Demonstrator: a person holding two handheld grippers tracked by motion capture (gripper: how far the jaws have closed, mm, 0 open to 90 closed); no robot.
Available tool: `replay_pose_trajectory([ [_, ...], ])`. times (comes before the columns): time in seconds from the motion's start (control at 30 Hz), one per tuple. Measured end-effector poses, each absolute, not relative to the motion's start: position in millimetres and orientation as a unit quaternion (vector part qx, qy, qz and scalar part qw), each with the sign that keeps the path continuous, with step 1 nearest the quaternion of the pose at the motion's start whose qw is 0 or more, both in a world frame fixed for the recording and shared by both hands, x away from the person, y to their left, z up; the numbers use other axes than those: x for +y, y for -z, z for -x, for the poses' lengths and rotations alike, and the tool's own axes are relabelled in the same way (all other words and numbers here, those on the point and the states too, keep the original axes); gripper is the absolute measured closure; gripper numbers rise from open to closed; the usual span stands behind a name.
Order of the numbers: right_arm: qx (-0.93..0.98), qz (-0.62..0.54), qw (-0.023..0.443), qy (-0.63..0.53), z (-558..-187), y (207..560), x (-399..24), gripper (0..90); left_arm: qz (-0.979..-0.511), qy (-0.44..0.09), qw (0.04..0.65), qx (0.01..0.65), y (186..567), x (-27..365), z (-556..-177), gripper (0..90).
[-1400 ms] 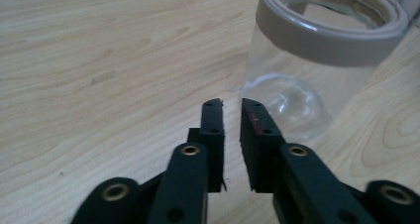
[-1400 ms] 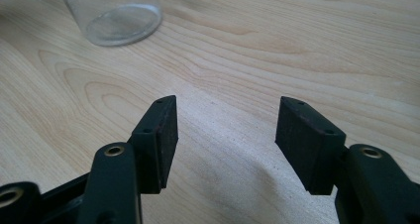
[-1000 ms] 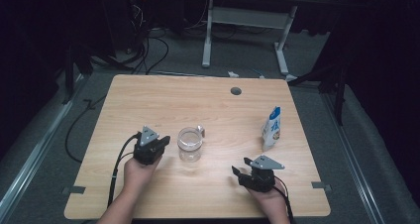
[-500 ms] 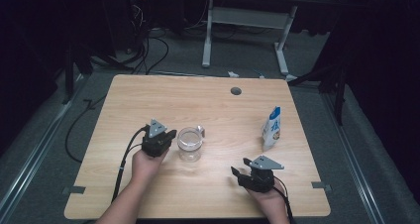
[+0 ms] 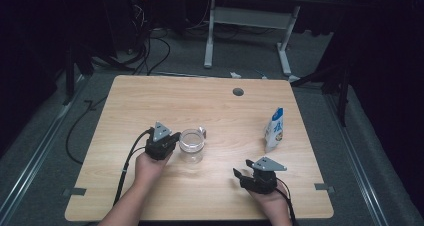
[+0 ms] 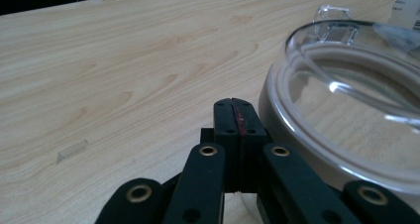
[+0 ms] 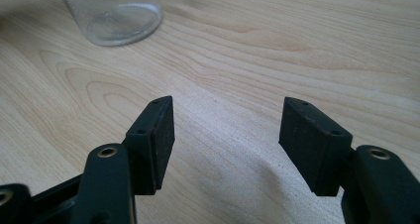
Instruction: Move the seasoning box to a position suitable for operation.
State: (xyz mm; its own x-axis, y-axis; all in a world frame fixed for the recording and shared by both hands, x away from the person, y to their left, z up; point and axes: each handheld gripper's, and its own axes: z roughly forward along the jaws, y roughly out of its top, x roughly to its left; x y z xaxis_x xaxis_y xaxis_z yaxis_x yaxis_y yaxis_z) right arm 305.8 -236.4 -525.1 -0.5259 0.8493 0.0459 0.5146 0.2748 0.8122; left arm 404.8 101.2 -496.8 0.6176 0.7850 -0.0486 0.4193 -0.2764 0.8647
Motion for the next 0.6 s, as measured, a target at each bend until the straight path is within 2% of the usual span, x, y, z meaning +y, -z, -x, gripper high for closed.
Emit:
replay_pose_trajectory([
  [0.4, 0.772, -0.441, 0.206, -0.408, -306, 526, -236, 39.6, -0.77, -0.202, 0.469, 0.382, 498, 105, -380, 89.9],
  [0.6, 0.772, -0.442, 0.206, -0.408, -305, 526, -236, 39.7, -0.773, -0.2, 0.478, 0.367, 498, 103, -352, 89.9],
])
